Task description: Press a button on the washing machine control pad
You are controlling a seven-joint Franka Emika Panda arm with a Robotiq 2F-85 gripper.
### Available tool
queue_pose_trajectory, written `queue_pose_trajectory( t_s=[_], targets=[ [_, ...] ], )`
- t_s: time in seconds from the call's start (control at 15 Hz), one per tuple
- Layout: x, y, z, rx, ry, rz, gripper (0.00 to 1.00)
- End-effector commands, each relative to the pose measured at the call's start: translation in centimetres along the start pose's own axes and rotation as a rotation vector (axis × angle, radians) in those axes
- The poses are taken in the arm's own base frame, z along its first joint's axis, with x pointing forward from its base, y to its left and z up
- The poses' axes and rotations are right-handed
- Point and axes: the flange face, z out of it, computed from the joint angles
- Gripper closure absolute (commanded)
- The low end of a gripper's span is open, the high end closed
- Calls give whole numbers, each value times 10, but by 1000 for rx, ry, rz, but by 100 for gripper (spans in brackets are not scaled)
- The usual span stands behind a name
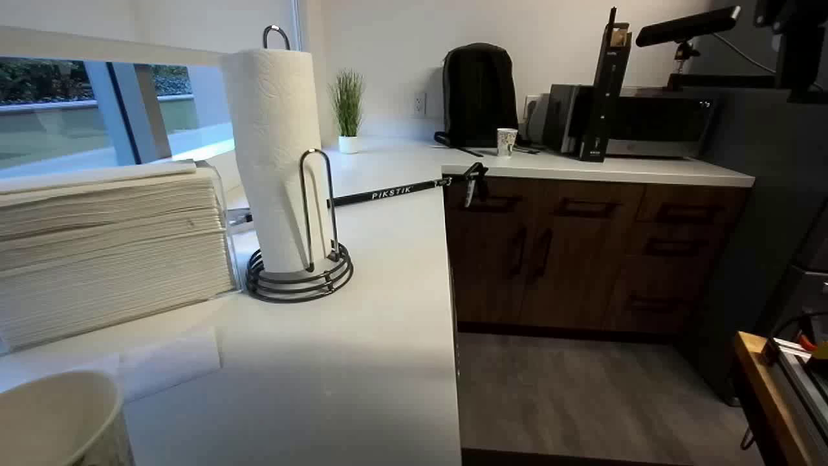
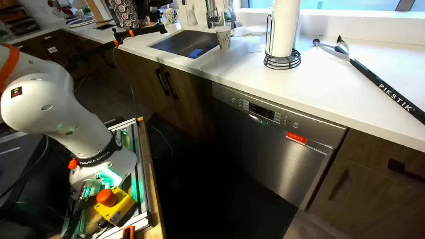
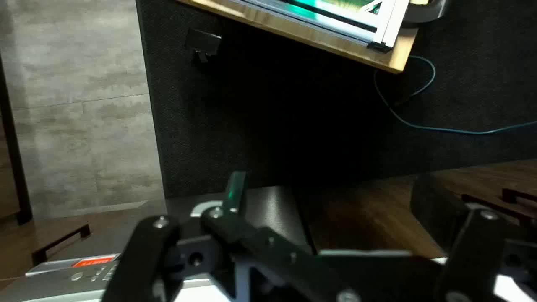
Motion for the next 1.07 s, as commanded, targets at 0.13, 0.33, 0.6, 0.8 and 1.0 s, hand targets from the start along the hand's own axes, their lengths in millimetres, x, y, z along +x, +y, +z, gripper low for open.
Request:
queue_pose_trajectory(
  t_s=[0.13,0.33,0.6,0.8,1.0],
  targets=[
    [0,0,-1,0,-1,0,0],
    [0,0,-1,0,-1,0,0],
    [-7,16,11,39,12,-32,0],
    [-21,45,33,52,41,-165,0],
    [-31,81,64,65,71,-245,0]
  ],
)
